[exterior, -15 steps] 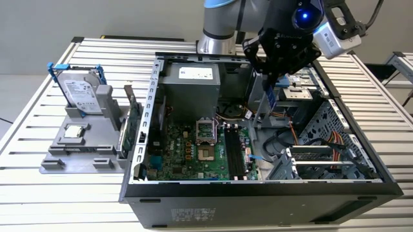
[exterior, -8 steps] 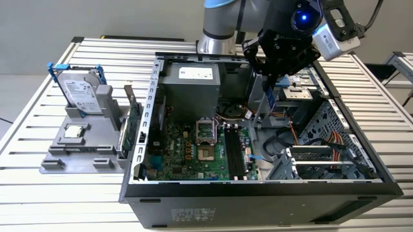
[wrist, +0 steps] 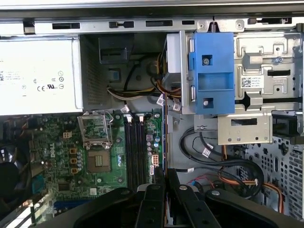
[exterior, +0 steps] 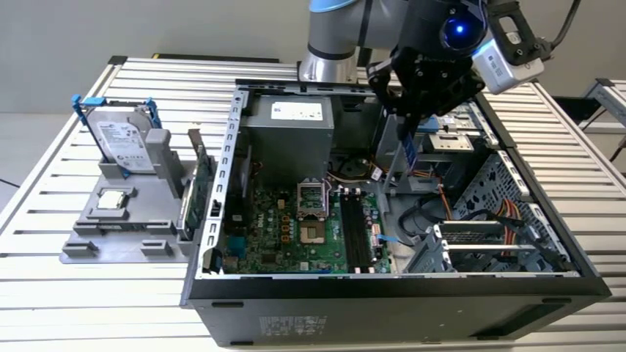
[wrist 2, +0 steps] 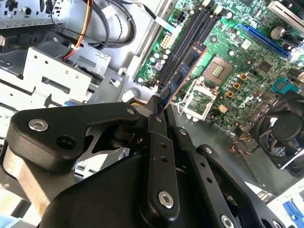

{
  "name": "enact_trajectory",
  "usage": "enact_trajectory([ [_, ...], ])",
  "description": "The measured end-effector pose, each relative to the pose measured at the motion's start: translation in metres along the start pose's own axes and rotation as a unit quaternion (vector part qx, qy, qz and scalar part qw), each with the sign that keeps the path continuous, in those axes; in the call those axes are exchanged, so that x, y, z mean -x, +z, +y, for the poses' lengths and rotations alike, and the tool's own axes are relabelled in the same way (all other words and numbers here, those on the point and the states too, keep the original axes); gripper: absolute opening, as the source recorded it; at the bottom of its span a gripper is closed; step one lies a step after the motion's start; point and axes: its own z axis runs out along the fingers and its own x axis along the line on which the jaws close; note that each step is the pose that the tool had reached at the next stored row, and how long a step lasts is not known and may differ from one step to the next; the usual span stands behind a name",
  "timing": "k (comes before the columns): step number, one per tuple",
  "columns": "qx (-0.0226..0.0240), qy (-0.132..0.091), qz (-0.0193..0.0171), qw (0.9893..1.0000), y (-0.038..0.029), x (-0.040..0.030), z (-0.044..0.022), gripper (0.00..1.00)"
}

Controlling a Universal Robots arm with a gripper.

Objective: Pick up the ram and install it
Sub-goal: 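Insert the ram into the slot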

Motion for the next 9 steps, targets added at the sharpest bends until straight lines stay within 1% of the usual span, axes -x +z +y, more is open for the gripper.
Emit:
enact_trajectory([
  [9,-0.0006,0.003,0.0,1.0,0.0027,-0.0001,0.0,0.0],
])
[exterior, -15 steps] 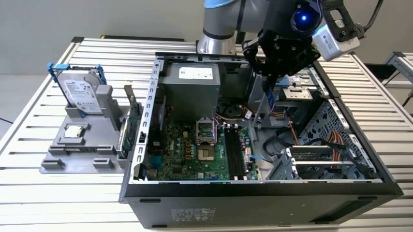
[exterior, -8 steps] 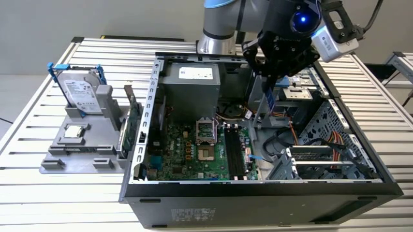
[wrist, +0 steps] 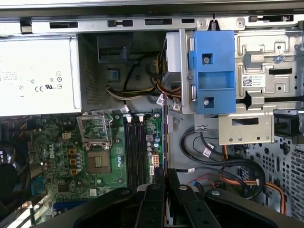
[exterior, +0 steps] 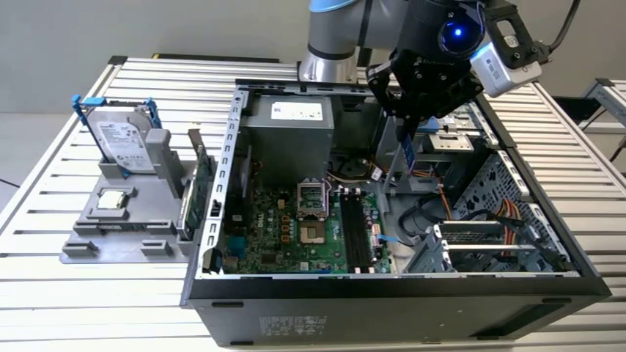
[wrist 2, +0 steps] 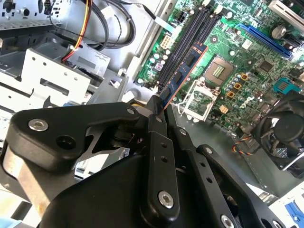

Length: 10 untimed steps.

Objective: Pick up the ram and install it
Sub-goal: 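Insert the ram into the slot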

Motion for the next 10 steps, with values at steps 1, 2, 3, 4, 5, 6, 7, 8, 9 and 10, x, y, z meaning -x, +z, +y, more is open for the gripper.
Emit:
enact_trajectory([
  [1,0.0,0.0,0.0,1.0,0.0,0.0,0.0,0.0],
  [2,0.0,0.0,0.0,1.0,0.0,0.0,0.0,0.0],
  [3,0.0,0.0,0.0,1.0,0.0,0.0,0.0,0.0],
  [4,0.0,0.0,0.0,1.0,0.0,0.0,0.0,0.0],
  [5,0.0,0.0,0.0,1.0,0.0,0.0,0.0,0.0],
  [6,0.0,0.0,0.0,1.0,0.0001,0.0001,0.0,0.0],
  [7,0.0,0.0,0.0,1.0,0.0001,0.0001,0.0,0.0],
  [8,0.0,0.0,0.0,1.0,0.0001,0.0001,0.0,0.0],
  [9,0.0006,0.0,0.0,1.0,0.0005,0.0001,0.0,0.0],
  [10,0.0009,0.001,-0.0001,1.0,0.0015,0.0,0.0,0.0],
])
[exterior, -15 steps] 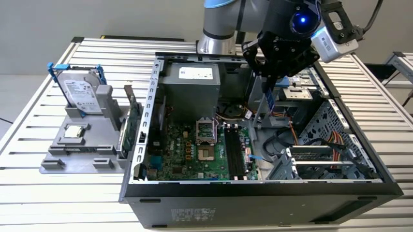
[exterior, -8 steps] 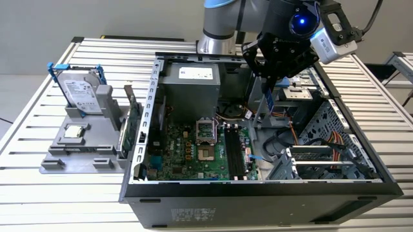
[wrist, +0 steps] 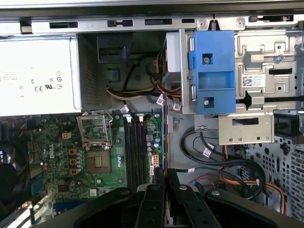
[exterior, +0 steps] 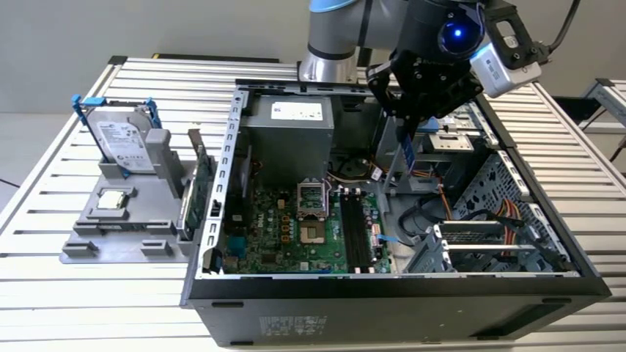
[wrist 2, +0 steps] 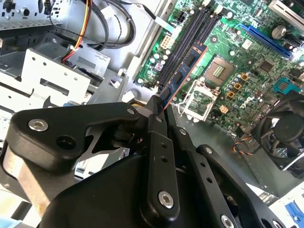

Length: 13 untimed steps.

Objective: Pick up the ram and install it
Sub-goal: 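Insert the ram into the slot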

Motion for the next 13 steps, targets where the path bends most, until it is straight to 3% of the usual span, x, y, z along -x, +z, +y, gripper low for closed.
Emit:
enact_trajectory([
  [13,-0.0003,0.003,0.0001,1.0,0.0174,-0.0006,-0.0005,0.0],
])
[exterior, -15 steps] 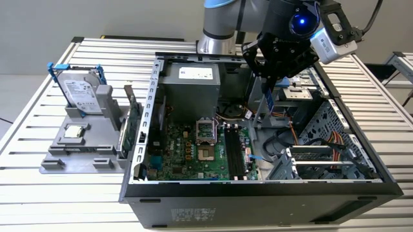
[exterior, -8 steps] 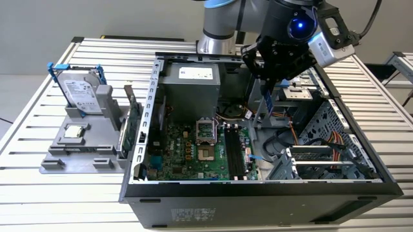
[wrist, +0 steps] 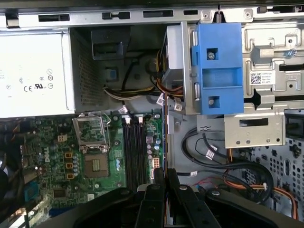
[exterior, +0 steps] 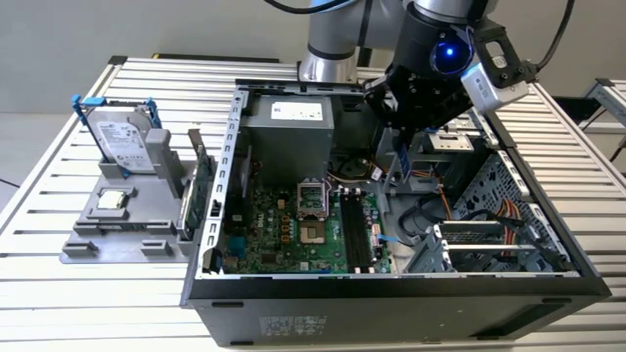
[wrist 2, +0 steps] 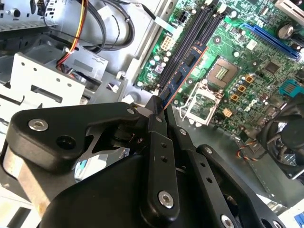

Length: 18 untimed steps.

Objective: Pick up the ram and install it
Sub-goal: 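Insert the ram into the slot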

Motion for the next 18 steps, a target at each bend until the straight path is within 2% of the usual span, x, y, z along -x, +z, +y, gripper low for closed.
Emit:
enact_trajectory([
  [12,0.0,0.0,0.0,1.0,0.0031,-0.0001,-0.0005,0.0],
  [18,-0.0001,0.0,0.0007,1.0,0.0078,0.0001,-0.0054,0.0],
])
